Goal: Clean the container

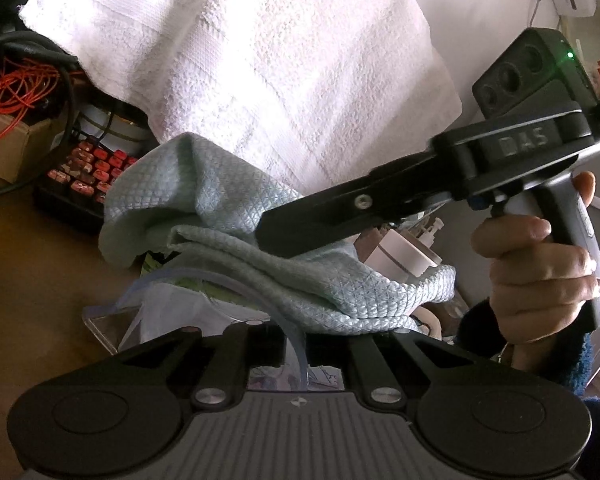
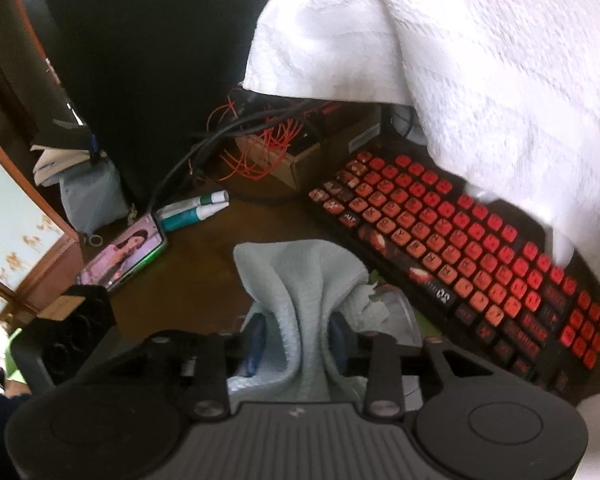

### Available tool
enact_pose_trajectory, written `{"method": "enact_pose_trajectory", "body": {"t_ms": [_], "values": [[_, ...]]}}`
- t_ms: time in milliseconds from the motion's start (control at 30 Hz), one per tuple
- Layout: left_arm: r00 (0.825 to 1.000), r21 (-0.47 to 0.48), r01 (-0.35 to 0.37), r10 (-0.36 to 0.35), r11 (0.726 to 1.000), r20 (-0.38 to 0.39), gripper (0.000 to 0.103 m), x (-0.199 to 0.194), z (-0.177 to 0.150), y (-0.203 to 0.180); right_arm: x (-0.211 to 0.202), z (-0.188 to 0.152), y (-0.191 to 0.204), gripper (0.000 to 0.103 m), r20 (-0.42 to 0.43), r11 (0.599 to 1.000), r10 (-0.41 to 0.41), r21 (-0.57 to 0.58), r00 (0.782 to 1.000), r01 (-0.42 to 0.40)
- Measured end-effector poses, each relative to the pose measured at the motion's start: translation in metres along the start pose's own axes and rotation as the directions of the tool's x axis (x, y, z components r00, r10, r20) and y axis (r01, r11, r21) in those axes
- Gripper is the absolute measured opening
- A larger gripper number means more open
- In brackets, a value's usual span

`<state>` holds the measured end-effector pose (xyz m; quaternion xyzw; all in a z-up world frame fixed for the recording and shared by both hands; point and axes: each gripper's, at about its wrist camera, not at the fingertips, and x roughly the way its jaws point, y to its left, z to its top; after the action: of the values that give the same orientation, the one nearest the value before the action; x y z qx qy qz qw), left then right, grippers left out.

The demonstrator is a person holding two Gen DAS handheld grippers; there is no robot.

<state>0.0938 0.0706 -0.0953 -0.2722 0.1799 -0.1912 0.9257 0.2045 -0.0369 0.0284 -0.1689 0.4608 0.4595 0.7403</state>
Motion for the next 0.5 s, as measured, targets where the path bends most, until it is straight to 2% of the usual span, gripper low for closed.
{"method": "enact_pose_trajectory", "body": {"t_ms": [100, 267, 300, 333, 400, 500], "values": [[1.000, -0.004, -0.001, 0.001, 1.000, -0.001, 0.007, 0.000, 0.000, 0.001, -0.002, -0.001, 0.001, 0.048, -0.006, 1.000, 0.006, 0.006, 1.000, -0.006], [1.000, -0.014, 0.000, 0.000, 1.000, 0.000, 0.007, 0.000, 0.001, 0.003, 0.000, -0.002, 0.009, 0.047, -0.015, 0.999, -0.029, -0.027, 0.999, 0.029], [1.000, -0.019, 0.004, -0.004, 1.000, -0.002, 0.007, 0.000, 0.001, 0.004, 0.001, -0.003, 0.011, 0.039, -0.016, 0.998, -0.046, -0.037, 0.999, 0.046], [1.000, -0.016, 0.007, -0.007, 1.000, 0.001, 0.007, -0.001, 0.000, 0.004, 0.001, -0.003, 0.013, 0.024, -0.010, 0.996, -0.076, -0.045, 0.997, 0.076], [1.000, -0.008, 0.013, -0.013, 1.000, 0.008, 0.007, -0.002, 0.000, 0.003, 0.000, -0.004, 0.016, 0.018, -0.004, 0.992, -0.114, -0.048, 0.993, 0.114], [1.000, -0.001, 0.023, -0.023, 1.000, 0.014, 0.007, -0.003, -0.001, 0.002, -0.001, -0.004, 0.013, 0.017, -0.009, 0.994, -0.103, -0.026, 0.995, 0.103]]}}
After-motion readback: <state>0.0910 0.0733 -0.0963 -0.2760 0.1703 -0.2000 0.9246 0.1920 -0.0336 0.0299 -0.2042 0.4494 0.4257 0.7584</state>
